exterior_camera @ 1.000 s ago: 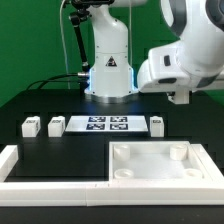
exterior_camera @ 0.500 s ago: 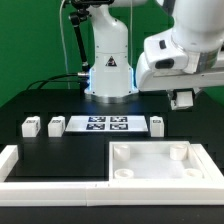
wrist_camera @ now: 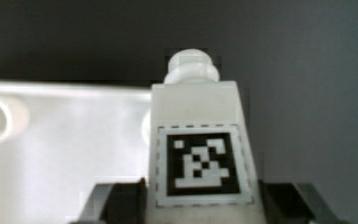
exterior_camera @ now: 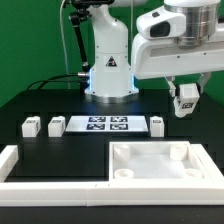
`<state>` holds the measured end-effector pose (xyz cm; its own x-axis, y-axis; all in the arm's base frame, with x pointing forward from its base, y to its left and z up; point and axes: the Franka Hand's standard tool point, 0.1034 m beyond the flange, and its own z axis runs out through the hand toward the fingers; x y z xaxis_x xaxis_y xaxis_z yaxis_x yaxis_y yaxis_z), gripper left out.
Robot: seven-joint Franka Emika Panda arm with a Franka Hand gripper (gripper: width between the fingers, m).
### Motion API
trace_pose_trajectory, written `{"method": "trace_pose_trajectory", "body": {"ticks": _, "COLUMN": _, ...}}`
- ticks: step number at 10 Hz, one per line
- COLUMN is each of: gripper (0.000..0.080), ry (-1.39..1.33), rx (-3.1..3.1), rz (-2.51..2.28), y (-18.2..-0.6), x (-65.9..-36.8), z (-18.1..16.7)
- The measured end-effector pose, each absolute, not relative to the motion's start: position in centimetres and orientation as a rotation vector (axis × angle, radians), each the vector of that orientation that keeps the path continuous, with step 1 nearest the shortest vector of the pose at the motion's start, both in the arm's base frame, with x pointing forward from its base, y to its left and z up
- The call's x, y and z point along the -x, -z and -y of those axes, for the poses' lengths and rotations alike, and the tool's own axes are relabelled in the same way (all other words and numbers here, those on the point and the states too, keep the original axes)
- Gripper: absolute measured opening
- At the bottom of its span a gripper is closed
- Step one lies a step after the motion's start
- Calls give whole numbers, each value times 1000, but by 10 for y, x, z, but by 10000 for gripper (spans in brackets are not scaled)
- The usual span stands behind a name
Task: Assemble square table
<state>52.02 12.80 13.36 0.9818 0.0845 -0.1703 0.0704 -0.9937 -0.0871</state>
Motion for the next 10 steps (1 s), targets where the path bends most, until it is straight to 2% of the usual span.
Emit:
{"method": "trace_pose_trajectory", "body": {"ticks": 2, "gripper": 291, "ry": 20, "rx": 3049, "rz": 112, "y": -132, "x": -527, "z": -128}}
{"method": "trace_pose_trajectory", "body": {"ticks": 3, "gripper": 291, "ry": 126, "rx": 3042, "rz": 151, "y": -135, "x": -541, "z": -121}}
{"method": "trace_pose_trajectory", "body": {"ticks": 5, "gripper": 291, "ry": 339, "rx": 3031, "rz": 173, "y": -167, "x": -592, "z": -100}}
{"method": "trace_pose_trajectory", "body": {"ticks": 6, "gripper": 291, "ry": 475, "rx": 3011, "rz": 171, "y": -179, "x": -606, "z": -102}}
{"method": "trace_pose_trajectory", "body": {"ticks": 9, "gripper": 291, "ry": 727, "rx": 2960, "rz": 149, "y": -171, "x": -600, "z": -99}}
{"method": "trace_pose_trajectory", "body": {"ticks": 10, "gripper": 291, "ry": 693, "rx": 2968, "rz": 151, "y": -168, "x": -598, "z": -99}}
